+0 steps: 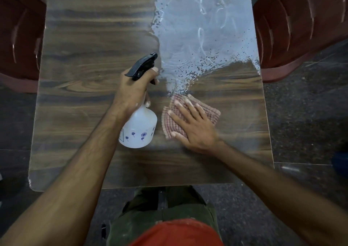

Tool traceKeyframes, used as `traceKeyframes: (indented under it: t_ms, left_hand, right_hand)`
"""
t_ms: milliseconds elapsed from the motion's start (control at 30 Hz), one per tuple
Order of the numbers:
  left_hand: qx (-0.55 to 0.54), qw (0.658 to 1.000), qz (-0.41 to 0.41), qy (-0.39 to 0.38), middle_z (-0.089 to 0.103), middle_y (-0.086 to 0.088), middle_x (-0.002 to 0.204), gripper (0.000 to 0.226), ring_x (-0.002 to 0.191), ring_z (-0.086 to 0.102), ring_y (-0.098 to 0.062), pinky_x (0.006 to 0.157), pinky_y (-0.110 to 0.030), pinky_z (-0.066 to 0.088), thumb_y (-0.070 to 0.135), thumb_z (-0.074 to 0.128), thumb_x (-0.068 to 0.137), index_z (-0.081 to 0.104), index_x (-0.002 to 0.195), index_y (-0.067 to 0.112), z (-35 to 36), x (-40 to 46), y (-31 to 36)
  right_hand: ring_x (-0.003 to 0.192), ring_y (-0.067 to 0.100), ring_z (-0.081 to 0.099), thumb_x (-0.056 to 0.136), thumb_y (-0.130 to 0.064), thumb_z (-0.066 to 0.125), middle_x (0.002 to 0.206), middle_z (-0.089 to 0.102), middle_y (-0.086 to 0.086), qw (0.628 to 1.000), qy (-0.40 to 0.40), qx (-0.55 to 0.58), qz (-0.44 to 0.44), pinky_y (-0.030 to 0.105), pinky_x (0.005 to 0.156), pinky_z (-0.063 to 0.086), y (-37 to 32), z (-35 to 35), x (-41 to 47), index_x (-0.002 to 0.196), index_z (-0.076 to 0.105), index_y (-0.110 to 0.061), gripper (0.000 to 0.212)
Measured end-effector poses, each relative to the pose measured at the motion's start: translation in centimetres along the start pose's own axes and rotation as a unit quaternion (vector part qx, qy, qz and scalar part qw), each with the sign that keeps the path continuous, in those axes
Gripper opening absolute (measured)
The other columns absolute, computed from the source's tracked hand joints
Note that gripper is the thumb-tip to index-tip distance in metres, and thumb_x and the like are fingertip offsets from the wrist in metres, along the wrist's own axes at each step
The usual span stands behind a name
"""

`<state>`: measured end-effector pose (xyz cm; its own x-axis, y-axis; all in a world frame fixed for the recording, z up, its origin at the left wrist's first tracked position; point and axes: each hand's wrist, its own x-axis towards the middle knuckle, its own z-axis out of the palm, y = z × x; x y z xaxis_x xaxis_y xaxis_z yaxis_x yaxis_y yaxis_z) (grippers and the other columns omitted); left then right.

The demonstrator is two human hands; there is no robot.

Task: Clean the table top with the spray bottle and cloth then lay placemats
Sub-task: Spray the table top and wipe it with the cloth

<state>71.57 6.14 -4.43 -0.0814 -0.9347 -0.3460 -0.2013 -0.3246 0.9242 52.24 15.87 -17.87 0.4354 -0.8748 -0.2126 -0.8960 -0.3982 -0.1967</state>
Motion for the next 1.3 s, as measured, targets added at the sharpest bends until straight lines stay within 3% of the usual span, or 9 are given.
traceKeyframes:
  t_ms: [200, 367, 533, 633, 833, 967, 1067, 1233, 1300]
  left_hand:
    - [0.001, 1.000, 0.001, 0.012, 0.069, -0.004, 0.085, 0.028, 0.065, 0.051, -0.042, 0.046, -0.032, 0.040, 0.032, 0.060, 0.094, 0.064, 0.108, 0.008, -1.0, -0.2, 0.0]
    - [-0.011, 0.999, -0.014, 0.027, 0.069, -0.005, 0.086, 0.031, 0.051, 0.047, -0.032, 0.045, -0.028, 0.040, 0.030, 0.061, 0.096, 0.063, 0.114, 0.005, -2.7, -0.6, 0.0]
    - [-0.028, 0.998, -0.032, 0.044, 0.069, -0.005, 0.086, 0.030, 0.034, 0.043, -0.019, 0.043, -0.027, 0.038, 0.027, 0.061, 0.096, 0.063, 0.110, 0.001, -3.8, -0.1, 0.1]
    - [-0.025, 0.998, -0.027, 0.042, 0.069, -0.005, 0.085, 0.030, 0.036, 0.043, -0.020, 0.043, -0.028, 0.038, 0.027, 0.061, 0.096, 0.063, 0.104, -0.002, -4.0, 0.1, 0.1]
    - [-0.025, 0.999, -0.026, 0.031, 0.068, -0.012, 0.091, 0.019, 0.040, 0.040, -0.019, 0.041, -0.026, 0.039, 0.026, 0.062, 0.096, 0.065, 0.103, 0.008, -5.1, 1.1, 0.9]
    - [-0.029, 0.999, -0.019, 0.016, 0.067, -0.012, 0.091, 0.021, 0.044, 0.038, -0.019, 0.041, -0.025, 0.038, 0.025, 0.061, 0.096, 0.065, 0.104, 0.007, -6.2, 1.9, 1.6]
    - [-0.033, 0.999, -0.021, -0.001, 0.067, -0.010, 0.091, 0.022, 0.047, 0.040, -0.016, 0.043, -0.025, 0.039, 0.027, 0.061, 0.096, 0.065, 0.107, 0.009, -6.7, 2.9, 1.8]
    - [-0.026, 0.999, -0.018, -0.020, 0.068, -0.007, 0.089, 0.026, 0.052, 0.043, -0.017, 0.044, -0.024, 0.040, 0.028, 0.061, 0.097, 0.065, 0.111, 0.007, -6.6, 3.9, 2.0]
    - [-0.014, 0.999, -0.007, -0.030, 0.067, -0.017, 0.090, 0.024, 0.049, 0.044, -0.018, 0.044, -0.026, 0.040, 0.028, 0.061, 0.097, 0.065, 0.106, 0.006, -6.5, 4.2, 1.9]
  right_hand:
    - [0.153, 0.026, -0.007, 0.100, -0.062, 0.019, 0.167, -0.004, 0.005, 0.993, 0.011, 0.011, 0.120, 0.048, 0.123, -0.005, 4.5, -3.7, 9.7, 0.158, 0.007, -0.030, 0.067]
    - [0.153, 0.026, -0.004, 0.099, -0.058, 0.022, 0.167, 0.001, 0.004, 0.976, 0.049, 0.048, 0.207, 0.044, 0.124, -0.001, 7.7, -2.8, 3.9, 0.159, 0.016, -0.027, 0.068]
    - [0.153, 0.029, -0.004, 0.097, -0.063, 0.022, 0.166, 0.003, 0.007, 0.994, 0.003, 0.029, 0.104, 0.044, 0.122, -0.004, -0.9, -0.4, -1.4, 0.158, 0.015, -0.026, 0.071]
    - [0.153, 0.028, -0.001, 0.098, -0.063, 0.022, 0.167, 0.004, 0.005, 0.999, -0.001, 0.024, 0.026, 0.049, 0.122, -0.002, -4.1, -0.4, 3.5, 0.158, 0.016, -0.030, 0.069]
    - [0.153, 0.024, -0.007, 0.101, -0.060, 0.020, 0.167, -0.003, 0.002, 0.988, 0.023, 0.030, 0.153, 0.048, 0.123, -0.005, 1.4, -4.3, 14.8, 0.159, 0.008, -0.029, 0.067]
    - [0.153, 0.027, -0.001, 0.100, -0.057, 0.021, 0.167, 0.005, 0.005, 0.963, 0.072, 0.053, 0.253, 0.047, 0.124, -0.001, 4.9, -3.7, 10.6, 0.159, 0.017, -0.024, 0.067]
    - [0.153, 0.031, 0.003, 0.099, -0.055, 0.018, 0.166, 0.009, 0.010, 0.952, 0.081, 0.049, 0.290, 0.050, 0.123, 0.008, 2.1, -1.8, 6.1, 0.159, 0.018, -0.021, 0.069]
    - [0.153, 0.028, -0.007, 0.097, -0.061, 0.014, 0.167, -0.002, 0.003, 0.978, 0.022, 0.047, 0.203, 0.049, 0.123, -0.001, -4.6, -1.1, 8.3, 0.158, 0.009, -0.030, 0.069]
    - [0.153, 0.025, -0.006, 0.099, -0.059, 0.019, 0.167, 0.000, 0.002, 0.985, 0.035, 0.035, 0.165, 0.047, 0.123, -0.003, -4.3, -2.1, 12.2, 0.158, 0.009, -0.030, 0.066]
